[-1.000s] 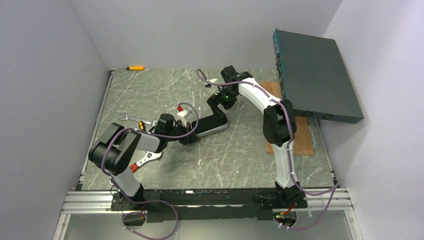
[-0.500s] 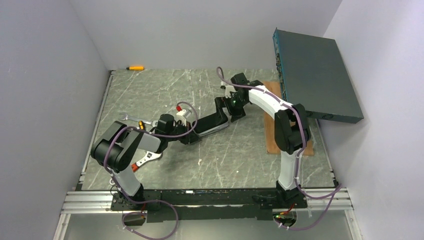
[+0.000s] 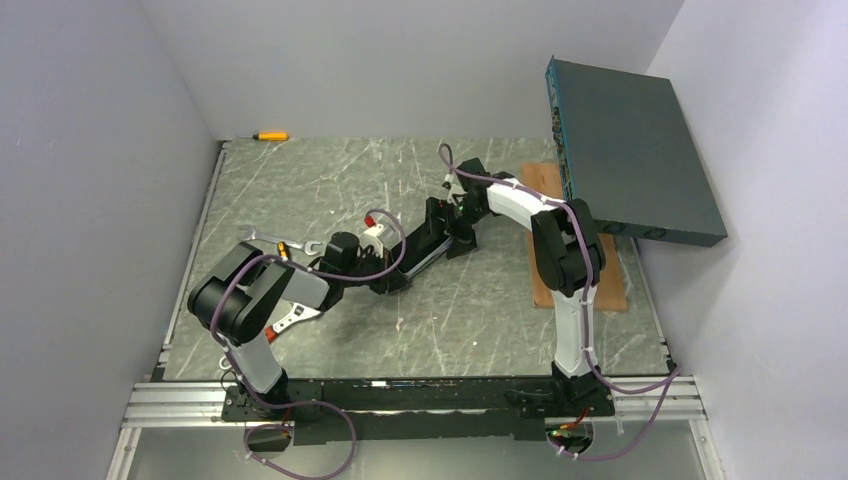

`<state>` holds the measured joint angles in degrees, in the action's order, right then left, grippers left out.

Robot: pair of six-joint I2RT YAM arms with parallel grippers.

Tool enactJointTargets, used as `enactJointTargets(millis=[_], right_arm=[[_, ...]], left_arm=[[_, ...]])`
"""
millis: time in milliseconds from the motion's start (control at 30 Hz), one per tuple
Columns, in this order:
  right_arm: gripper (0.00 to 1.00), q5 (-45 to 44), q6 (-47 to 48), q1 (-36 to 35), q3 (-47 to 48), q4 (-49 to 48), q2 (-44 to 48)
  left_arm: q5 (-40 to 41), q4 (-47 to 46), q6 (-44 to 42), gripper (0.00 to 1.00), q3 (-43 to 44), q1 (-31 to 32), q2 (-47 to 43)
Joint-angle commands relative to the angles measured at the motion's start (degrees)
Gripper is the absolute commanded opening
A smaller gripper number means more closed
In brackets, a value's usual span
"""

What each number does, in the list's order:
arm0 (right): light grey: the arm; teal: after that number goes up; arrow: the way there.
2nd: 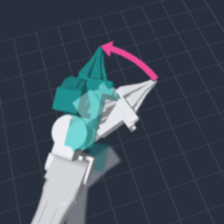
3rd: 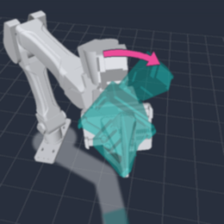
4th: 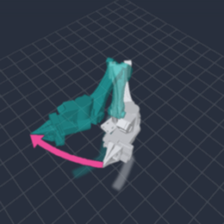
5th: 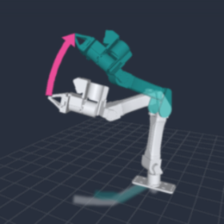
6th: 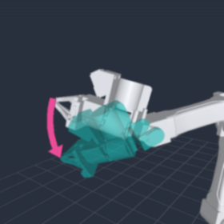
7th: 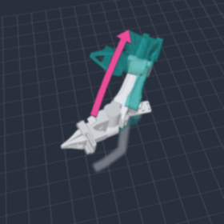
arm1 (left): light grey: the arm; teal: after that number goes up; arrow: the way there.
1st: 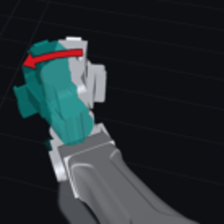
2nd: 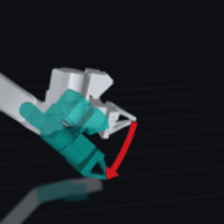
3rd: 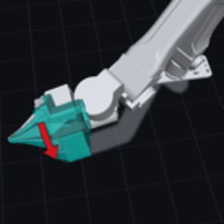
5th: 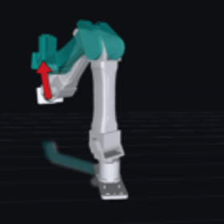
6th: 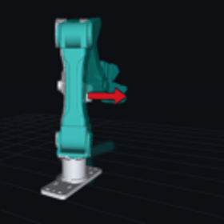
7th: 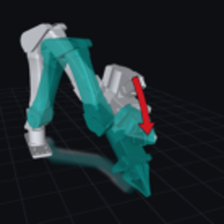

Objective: Open the umbrella

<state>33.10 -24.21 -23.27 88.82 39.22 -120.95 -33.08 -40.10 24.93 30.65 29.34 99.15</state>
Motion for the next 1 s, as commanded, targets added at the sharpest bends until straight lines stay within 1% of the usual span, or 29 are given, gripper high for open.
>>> enactJointTargets(millis=[0,33,100,133,167,200,233,267,467,600,733,833,967], right_arm=[[0.83,1.49,-2.54,0.96,1.67,-3.17,-2.39],[0.76,1.88,-1.89,1.15,1.44,-3.57,-2.84],[0.52,1.1,-0.64,1.66,0.43,-5.12,-3.53],[0.43,0.37,-0.89,2.22,-0.35,-5.79,-3.9],[0.29,0.23,-1.15,3.15,-0.93,-6.05,-4.47],[0.17,-0.09,-1.06,3.72,-1.1,-5.76,-5.22],[0.01,-0.56,-0.41,4.19,-1.22,-5.52,-5.74],[0.0,-1.12,0.17,4.53,-1.07,-5.09,-6.07],[0.0,-4.11,6.01,5.24,0.73,-2.84,-7.52],[0.0,-5.0,11.46,5.07,1.31,-0.82,-8.06],[0.0,-6.91,16.56,4.99,0.96,-0.45,-8.16],[0.0,-7.12,19.41,4.95,1.39,0.38,-8.64],[0.0,-5.0,23.39,4.59,1.97,0.76,-8.57]], left_arm=[[0.82,-0.81,-1.46,0.0,1.94,0.55,0.73],[0.82,-0.33,-1.83,0.0,2.0,0.62,0.72],[0.91,0.87,-2.47,0.0,1.8,0.63,0.42],[0.77,1.14,-2.63,0.0,1.3,0.62,0.16],[0.78,1.85,-2.76,0.0,0.99,0.6,-0.43],[0.93,2.69,-2.79,0.0,0.61,0.57,-1.11],[0.99,3.31,-2.86,0.0,0.06,0.53,-1.8],[0.93,3.82,-2.79,0.0,-0.66,0.53,-2.63],[1.99,5.32,-2.21,0.0,-4.83,-1.05,-7.66],[1.85,9.76,-5.23,0.0,-2.9,-3.16,-8.05],[2.01,13.08,-6.52,0.0,-1.06,-7.0,-6.49],[0.16,13.24,-7.21,0.0,-0.64,-9.42,-5.92],[0.58,13.66,-11.27,0.0,2.37,-9.93,-5.79]])
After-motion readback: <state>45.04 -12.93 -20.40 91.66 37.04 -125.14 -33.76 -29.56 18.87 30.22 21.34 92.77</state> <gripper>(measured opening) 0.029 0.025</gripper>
